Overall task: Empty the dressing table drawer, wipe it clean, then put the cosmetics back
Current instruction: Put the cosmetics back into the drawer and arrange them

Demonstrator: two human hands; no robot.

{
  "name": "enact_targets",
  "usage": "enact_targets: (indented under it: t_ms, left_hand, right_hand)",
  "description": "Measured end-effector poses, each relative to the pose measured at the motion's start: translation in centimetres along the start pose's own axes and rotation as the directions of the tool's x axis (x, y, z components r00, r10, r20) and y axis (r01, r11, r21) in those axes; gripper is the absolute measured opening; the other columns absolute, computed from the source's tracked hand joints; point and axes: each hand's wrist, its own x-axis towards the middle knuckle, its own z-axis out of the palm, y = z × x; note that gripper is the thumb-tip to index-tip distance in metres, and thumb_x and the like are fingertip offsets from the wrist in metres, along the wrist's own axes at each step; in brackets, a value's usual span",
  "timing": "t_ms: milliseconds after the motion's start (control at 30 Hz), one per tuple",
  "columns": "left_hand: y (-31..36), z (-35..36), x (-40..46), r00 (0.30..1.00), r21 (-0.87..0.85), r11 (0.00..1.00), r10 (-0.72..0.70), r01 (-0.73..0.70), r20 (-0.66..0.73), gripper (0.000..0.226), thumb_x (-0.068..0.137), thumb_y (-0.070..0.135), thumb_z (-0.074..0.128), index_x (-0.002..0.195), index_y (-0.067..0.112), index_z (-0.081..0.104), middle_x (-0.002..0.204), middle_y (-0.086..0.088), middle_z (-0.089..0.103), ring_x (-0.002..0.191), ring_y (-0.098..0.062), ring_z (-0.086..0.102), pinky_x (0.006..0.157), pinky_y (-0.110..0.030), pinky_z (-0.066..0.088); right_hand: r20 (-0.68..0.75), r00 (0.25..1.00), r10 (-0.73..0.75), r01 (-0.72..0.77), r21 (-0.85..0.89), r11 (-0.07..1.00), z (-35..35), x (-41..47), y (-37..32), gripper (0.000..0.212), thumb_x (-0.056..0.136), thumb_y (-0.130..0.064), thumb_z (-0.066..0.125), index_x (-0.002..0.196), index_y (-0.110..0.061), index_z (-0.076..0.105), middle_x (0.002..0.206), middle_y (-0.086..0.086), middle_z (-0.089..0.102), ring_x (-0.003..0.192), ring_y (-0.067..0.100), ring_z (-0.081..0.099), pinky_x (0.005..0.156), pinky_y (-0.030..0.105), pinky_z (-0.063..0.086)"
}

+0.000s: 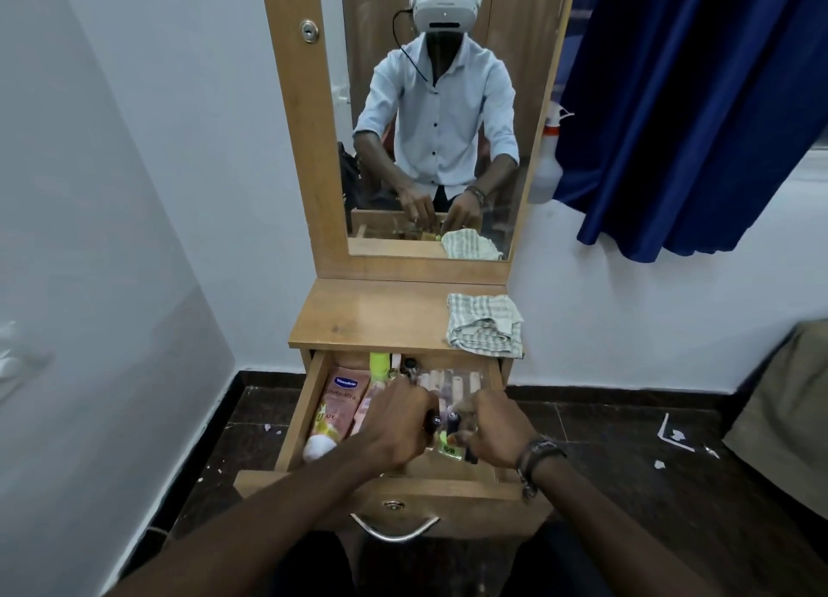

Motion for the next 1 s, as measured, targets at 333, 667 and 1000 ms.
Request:
enact_targets:
  t_ms: [333, 667, 1000]
  left_hand:
    - [0.6, 1.0, 0.8, 0.994, 0.167, 0.981, -0.104, 0.096, 0.039, 0.019, 0.083, 0.011, 0.070, 0.101, 0.010, 0.075, 0.103, -0.016, 0.071, 0.104, -0.031, 0.063, 0.080, -0.038, 0.052]
    - [-0.7, 2.6, 1.0, 0.995, 0.163, 0.982, -0.099, 0.092, 0.032, 0.021, 0.085, 0.016, 0.067, 0.103, 0.015, 0.076, 0.104, -0.015, 0.070, 0.108, -0.030, 0.058, 0.083, -0.037, 0.050]
    - [-1.8, 3.3, 0.6, 0.997, 0.113, 0.990, -0.079, 0.078, 0.004, 0.022, 0.082, 0.019, 0.073, 0.103, 0.024, 0.075, 0.108, -0.005, 0.070, 0.113, -0.025, 0.055, 0.081, -0.036, 0.054]
  right_hand:
    - [-0.017, 0.989, 0.148, -0.148, -0.041, 0.988, 2.4, 0.9, -0.2, 0.013, 0.073, -0.020, 0.067, 0.072, -0.023, 0.055, 0.094, 0.006, 0.064, 0.086, 0.025, 0.065, 0.063, 0.029, 0.047]
    - [-0.038, 0.991, 0.125, -0.127, -0.049, 0.991, 3.0, 1.0, -0.1, 0.012, 0.074, -0.014, 0.062, 0.073, -0.025, 0.057, 0.091, 0.010, 0.067, 0.092, 0.025, 0.063, 0.064, 0.027, 0.044]
    - [-0.021, 0.997, 0.079, -0.080, -0.039, 0.996, 2.5, 0.5, -0.1, 0.010, 0.073, -0.015, 0.078, 0.079, -0.014, 0.070, 0.084, 0.004, 0.069, 0.080, 0.021, 0.067, 0.073, 0.035, 0.057]
